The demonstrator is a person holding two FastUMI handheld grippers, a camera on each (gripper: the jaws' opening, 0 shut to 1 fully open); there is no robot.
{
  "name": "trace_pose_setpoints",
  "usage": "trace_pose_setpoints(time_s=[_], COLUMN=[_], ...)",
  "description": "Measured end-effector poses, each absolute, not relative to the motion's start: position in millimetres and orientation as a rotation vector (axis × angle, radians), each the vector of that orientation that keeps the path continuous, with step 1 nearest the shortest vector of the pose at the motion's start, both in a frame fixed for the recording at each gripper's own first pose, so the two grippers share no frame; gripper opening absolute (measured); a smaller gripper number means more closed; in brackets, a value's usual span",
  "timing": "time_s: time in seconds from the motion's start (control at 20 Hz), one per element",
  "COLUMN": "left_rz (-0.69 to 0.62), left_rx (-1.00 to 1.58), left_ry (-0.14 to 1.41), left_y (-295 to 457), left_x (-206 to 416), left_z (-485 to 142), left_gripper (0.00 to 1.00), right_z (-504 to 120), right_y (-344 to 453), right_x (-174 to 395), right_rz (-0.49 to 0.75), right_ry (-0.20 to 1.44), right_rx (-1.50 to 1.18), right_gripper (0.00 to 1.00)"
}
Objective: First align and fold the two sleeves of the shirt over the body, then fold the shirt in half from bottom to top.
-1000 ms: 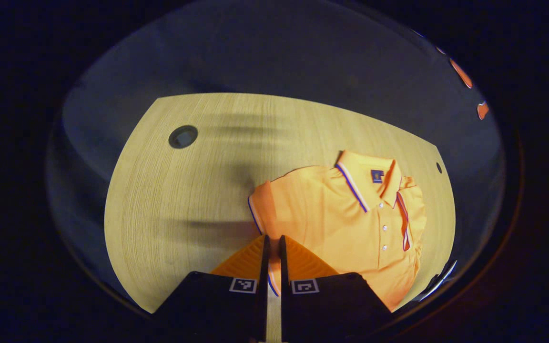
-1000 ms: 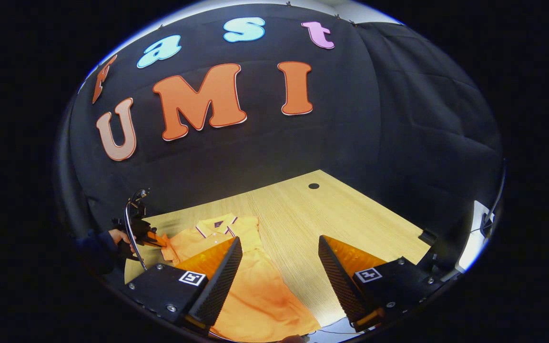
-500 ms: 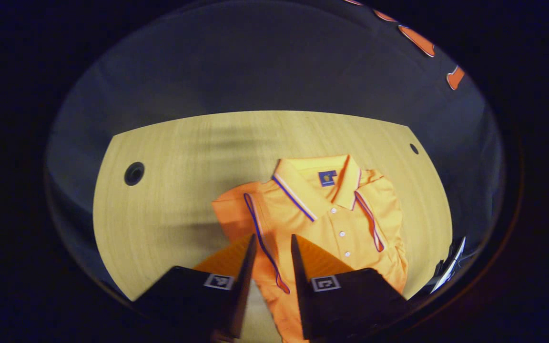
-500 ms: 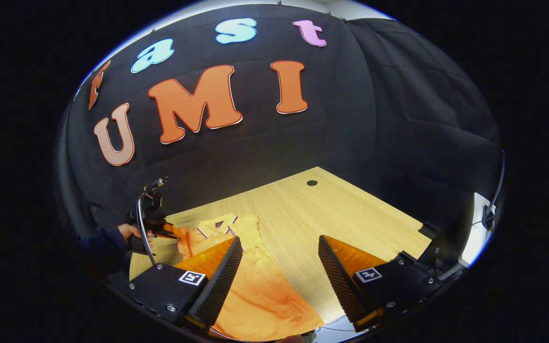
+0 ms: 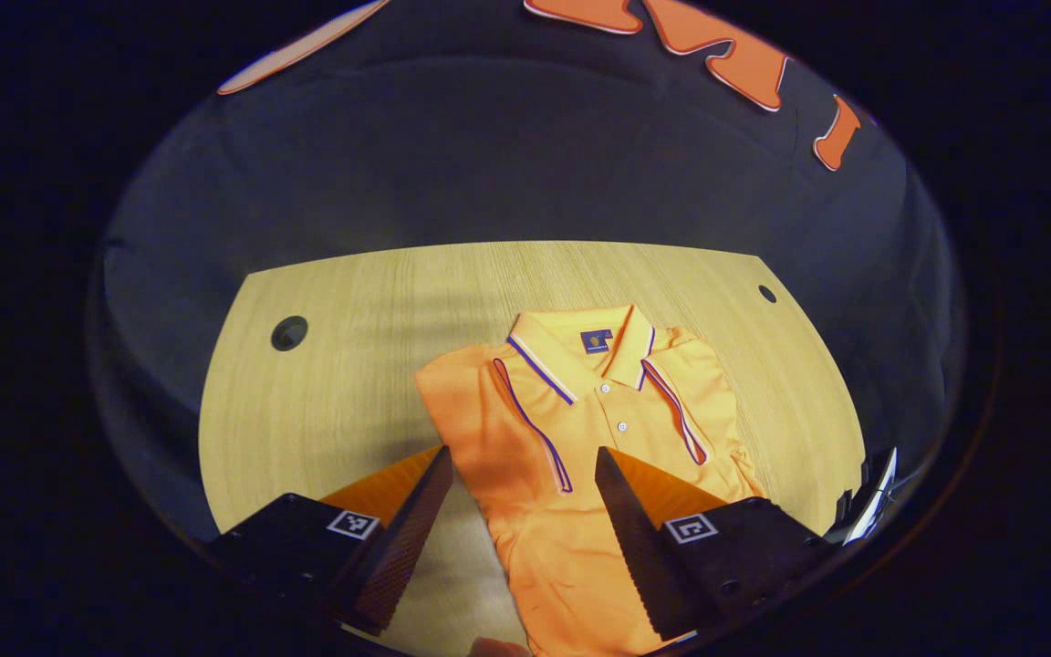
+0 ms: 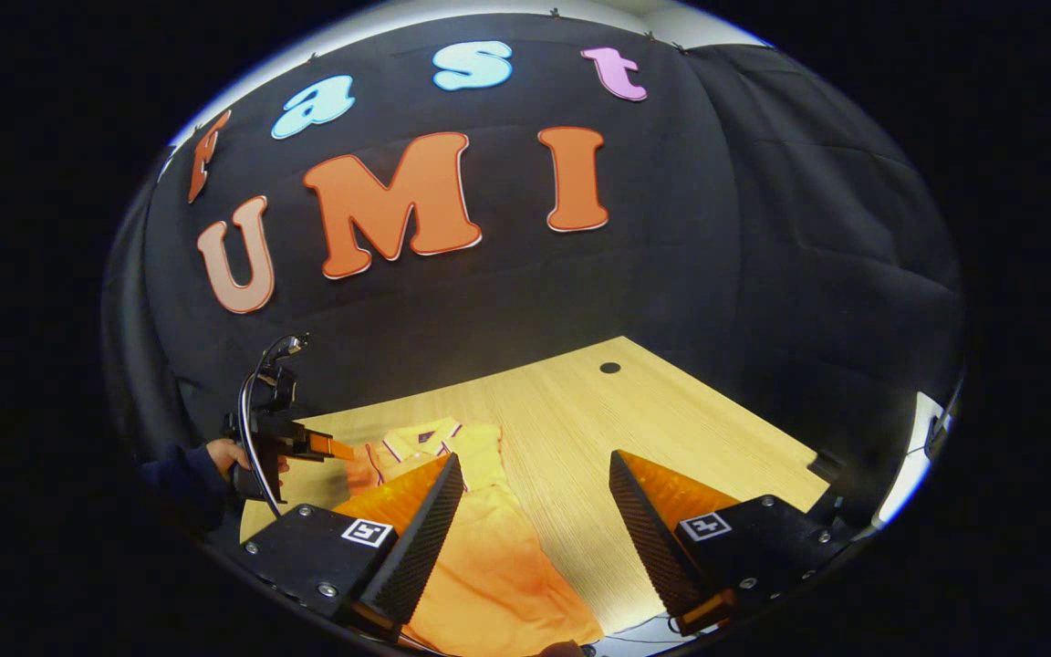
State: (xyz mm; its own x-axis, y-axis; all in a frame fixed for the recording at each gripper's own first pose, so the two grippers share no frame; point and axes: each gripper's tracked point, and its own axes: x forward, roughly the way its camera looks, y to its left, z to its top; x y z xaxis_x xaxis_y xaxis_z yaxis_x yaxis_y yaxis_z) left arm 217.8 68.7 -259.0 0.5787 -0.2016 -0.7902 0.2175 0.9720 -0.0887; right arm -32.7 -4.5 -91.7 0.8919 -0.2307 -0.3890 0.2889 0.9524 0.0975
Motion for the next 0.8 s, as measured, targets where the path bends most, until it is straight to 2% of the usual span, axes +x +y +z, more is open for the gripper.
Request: trace_pose_setpoints(time_s=[0.25, 0.5, 0.8], left_rz=[-0.195, -0.174, -0.104], left_rx=[0.046, 0.062, -0.037], left_ry=[0.743, 0.483, 0.179], left_y=[76.0, 75.5, 98.4], left_x=[167.4, 121.7, 64.4], left_z=[-203.9, -142.6, -71.9], left_gripper=[0.99, 0.98, 0.98], right_z=[-81.9, -75.7, -72.8], right_y=[4.9, 15.5, 16.3], right_x=[-31.8, -38.2, -45.2], right_rz=[-0.166, -0.096, -0.038], right_ry=[0.334, 0.285, 0.235], right_rx=[0.09, 0.017, 0.015], right_gripper=[0.98, 0.99, 0.99])
